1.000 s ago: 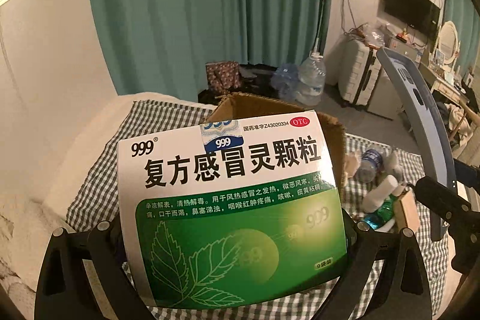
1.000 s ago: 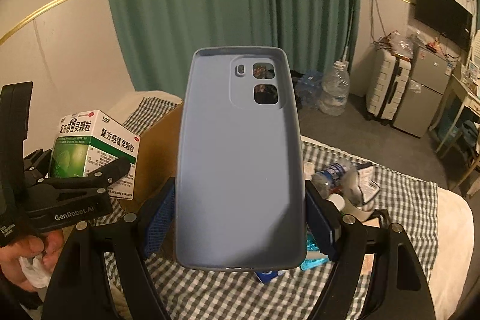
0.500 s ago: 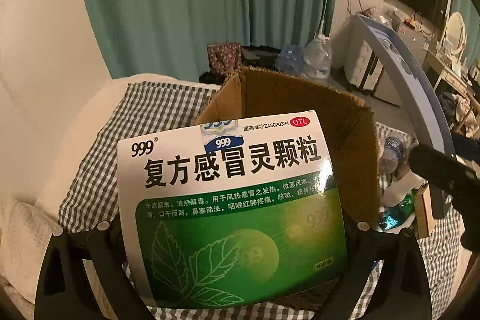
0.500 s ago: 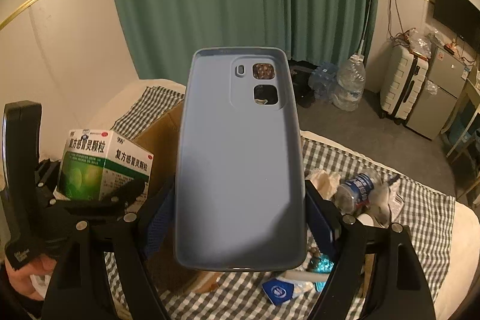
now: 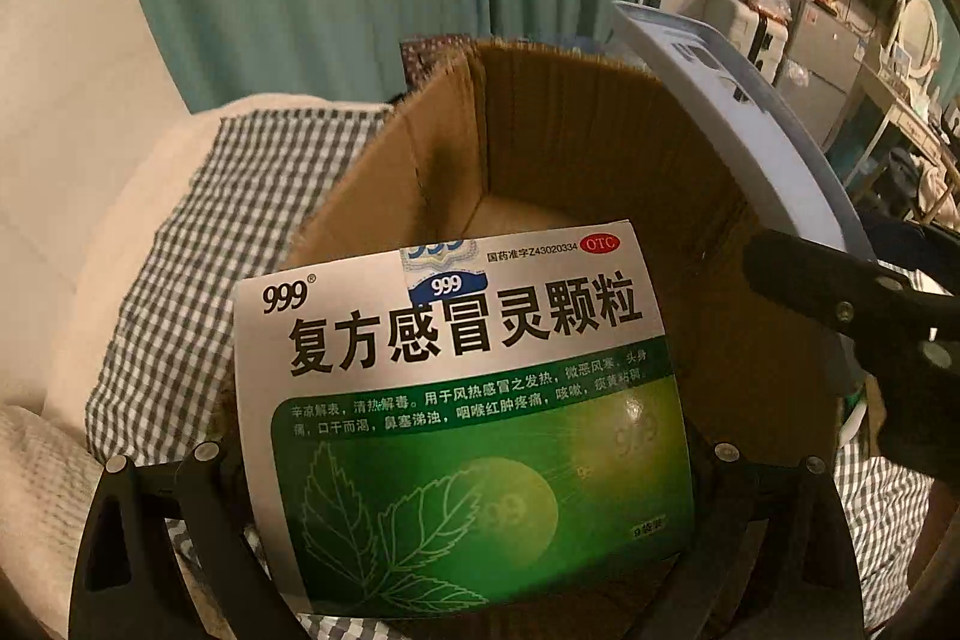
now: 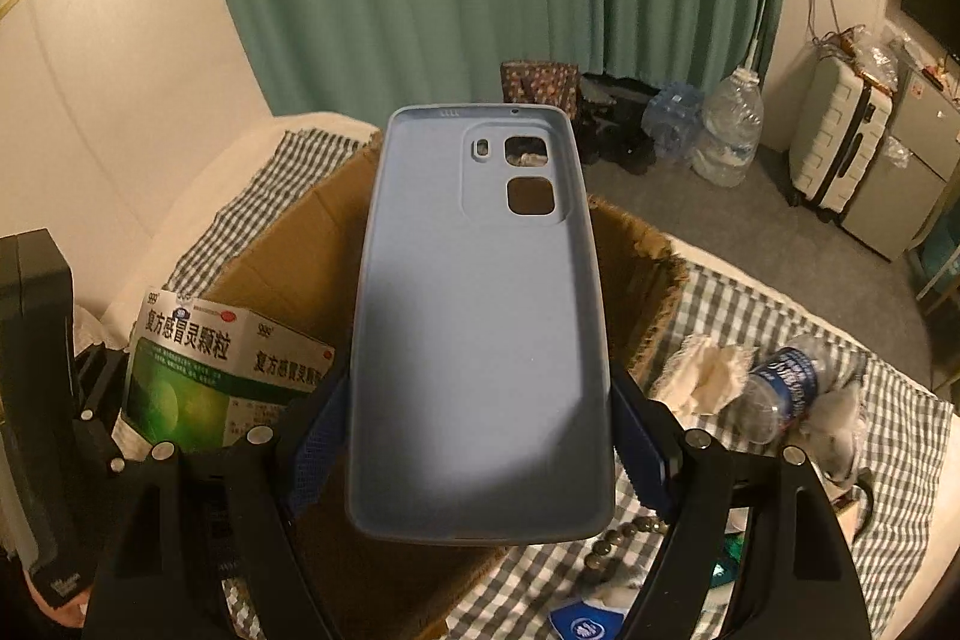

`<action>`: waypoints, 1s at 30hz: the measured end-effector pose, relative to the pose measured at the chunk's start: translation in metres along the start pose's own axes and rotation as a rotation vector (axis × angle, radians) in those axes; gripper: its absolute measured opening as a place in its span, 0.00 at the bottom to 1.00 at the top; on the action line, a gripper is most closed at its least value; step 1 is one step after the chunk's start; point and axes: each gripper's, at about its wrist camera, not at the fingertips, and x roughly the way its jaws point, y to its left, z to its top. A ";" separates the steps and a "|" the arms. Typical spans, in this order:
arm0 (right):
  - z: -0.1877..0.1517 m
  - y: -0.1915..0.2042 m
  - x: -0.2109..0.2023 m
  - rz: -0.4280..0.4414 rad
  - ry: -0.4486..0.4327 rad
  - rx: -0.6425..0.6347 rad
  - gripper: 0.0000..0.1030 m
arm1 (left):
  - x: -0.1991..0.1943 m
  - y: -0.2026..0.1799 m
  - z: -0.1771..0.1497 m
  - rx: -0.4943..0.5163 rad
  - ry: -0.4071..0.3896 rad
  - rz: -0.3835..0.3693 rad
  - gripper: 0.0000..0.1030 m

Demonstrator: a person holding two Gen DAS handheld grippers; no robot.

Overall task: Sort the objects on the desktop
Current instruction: 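Lift both held items and carry them over the cardboard box, then open both tools to drop the medicine box and phone case into the box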

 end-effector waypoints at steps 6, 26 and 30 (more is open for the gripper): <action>-0.001 0.006 0.026 0.008 0.047 -0.017 0.77 | 0.016 0.000 0.000 0.010 0.037 -0.007 0.97; 0.014 0.024 0.021 -0.005 0.000 -0.036 0.88 | -0.002 0.008 0.013 0.033 0.033 0.001 1.00; 0.019 0.027 0.001 -0.010 -0.054 -0.027 0.88 | -0.017 0.009 0.017 0.033 0.005 0.002 1.00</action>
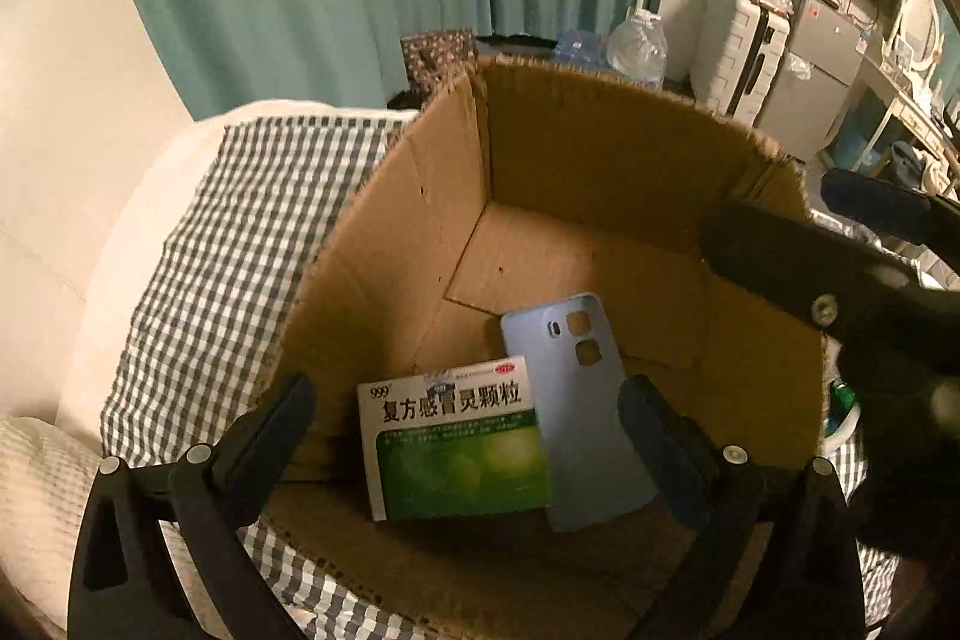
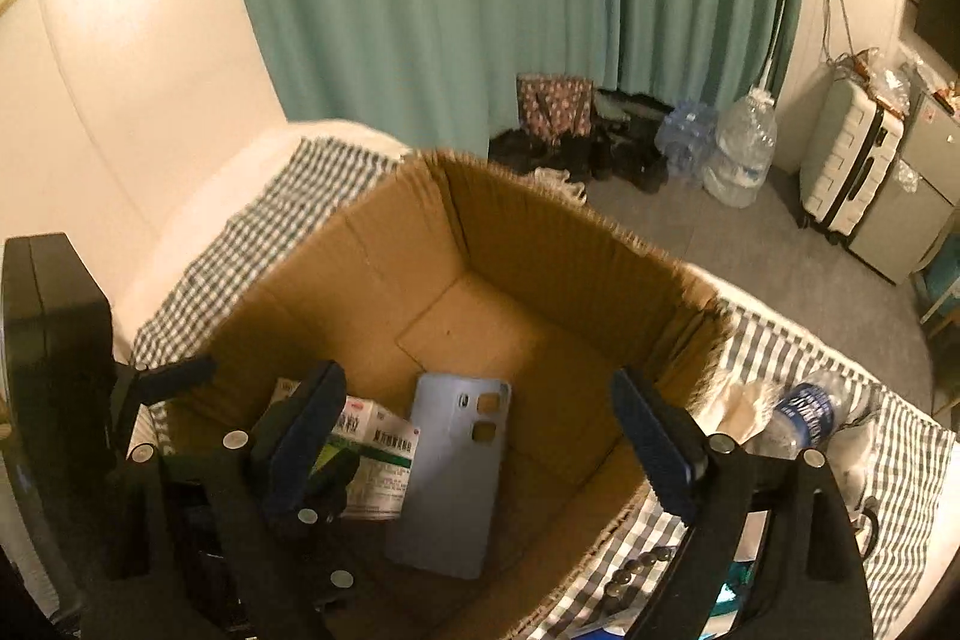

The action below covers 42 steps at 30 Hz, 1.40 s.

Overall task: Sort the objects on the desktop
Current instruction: 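Open both tools to drop the medicine box and phone case into the box, then withdraw both tools from the box back toward the remaining items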

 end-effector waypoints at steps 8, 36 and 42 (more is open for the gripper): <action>0.008 -0.008 -0.046 -0.021 -0.079 0.023 0.88 | -0.034 -0.008 0.008 0.005 -0.050 0.006 1.00; -0.056 -0.092 -0.224 -0.103 -0.278 0.110 0.92 | -0.163 -0.102 -0.012 0.020 -0.312 -0.036 1.00; -0.085 -0.132 -0.256 -0.140 -0.304 0.158 0.95 | -0.173 -0.144 -0.017 0.067 -0.344 -0.056 1.00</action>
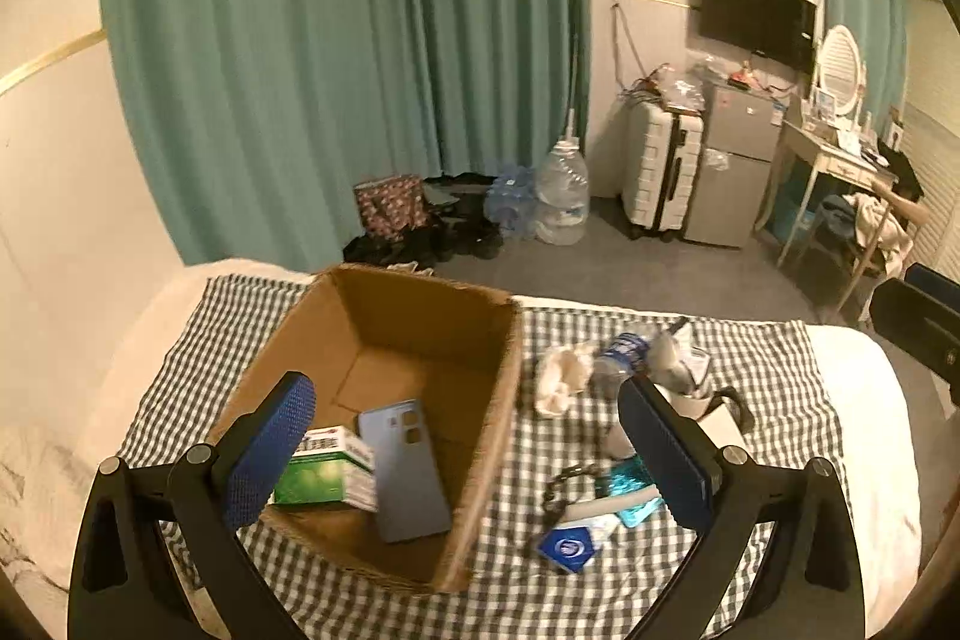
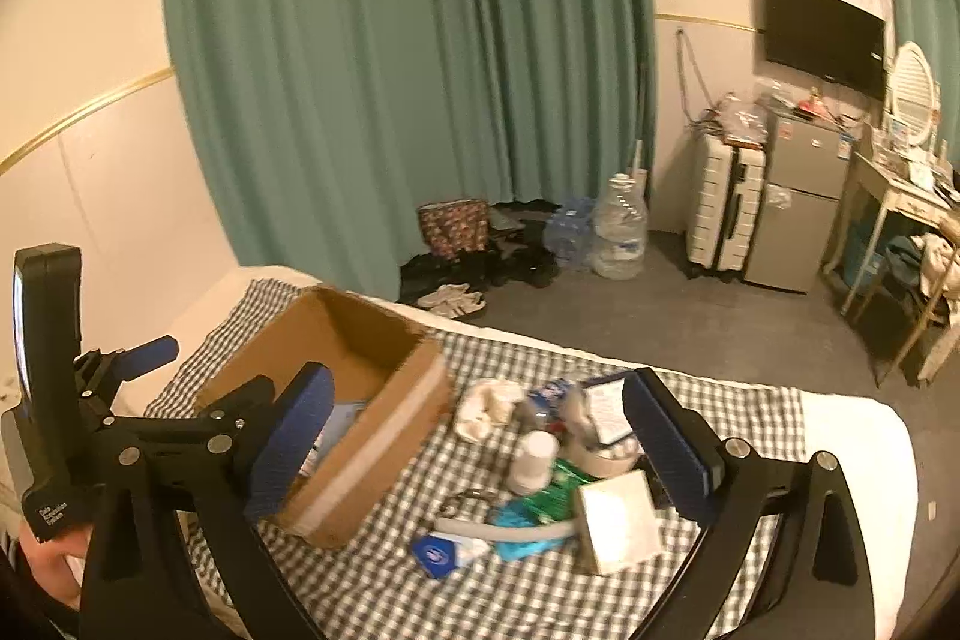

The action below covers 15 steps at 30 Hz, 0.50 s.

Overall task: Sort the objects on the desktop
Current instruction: 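Withdraw both tools from the box back toward the remaining items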

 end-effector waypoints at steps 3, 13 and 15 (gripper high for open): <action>-0.004 -0.024 -0.008 -0.014 0.000 0.029 0.97 | 0.003 -0.018 0.000 0.027 0.007 0.002 1.00; -0.027 -0.080 -0.009 -0.049 0.034 0.074 0.97 | 0.025 -0.063 -0.013 0.077 0.044 -0.022 1.00; -0.031 -0.087 -0.007 -0.054 0.041 0.083 0.97 | 0.029 -0.069 -0.015 0.092 0.047 -0.025 1.00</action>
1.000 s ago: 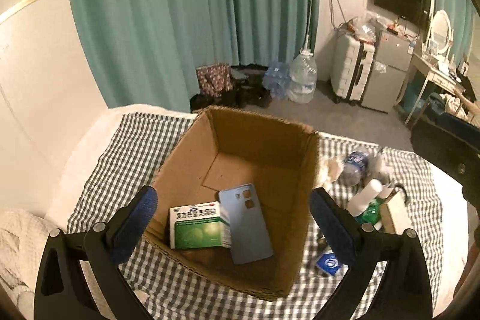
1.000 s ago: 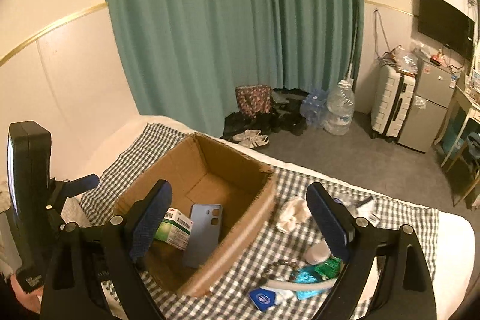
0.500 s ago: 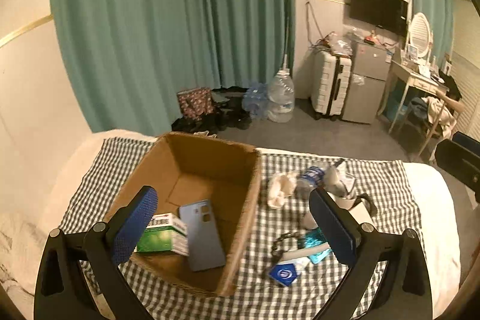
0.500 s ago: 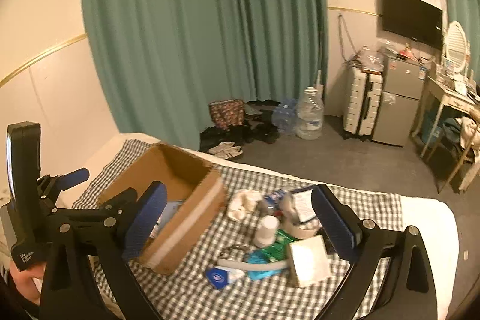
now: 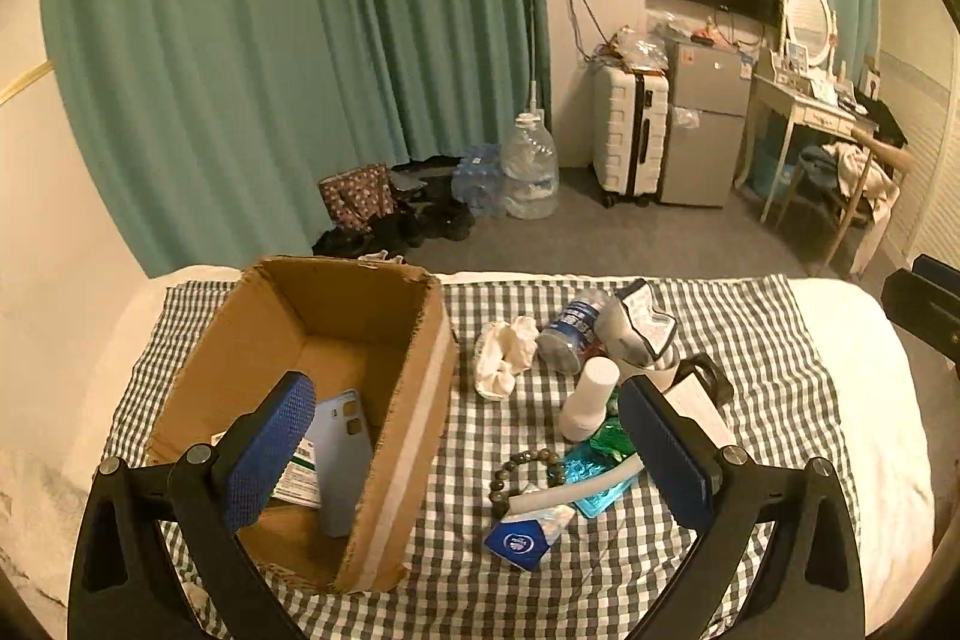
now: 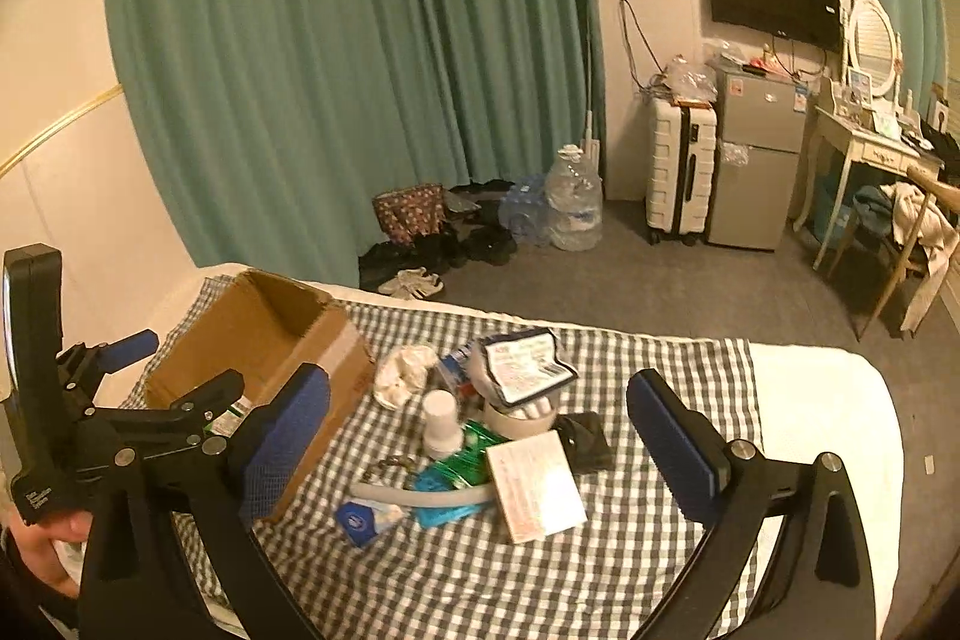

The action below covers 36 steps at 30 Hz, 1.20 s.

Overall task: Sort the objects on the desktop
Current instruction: 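Withdraw both tools from the box back toward the remaining items, then grasp the blue Vinda tissue pack with the left tool while the right tool grasps the tan carton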

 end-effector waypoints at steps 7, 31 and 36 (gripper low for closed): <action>-0.008 -0.025 0.014 0.001 0.019 0.028 0.97 | 0.015 -0.011 -0.005 0.024 0.000 -0.024 1.00; -0.079 -0.059 0.123 0.015 0.283 0.018 0.97 | 0.109 -0.046 -0.093 0.252 0.256 -0.190 1.00; -0.092 -0.059 0.139 0.012 0.325 0.015 0.97 | 0.130 -0.045 -0.115 0.275 0.315 -0.193 1.00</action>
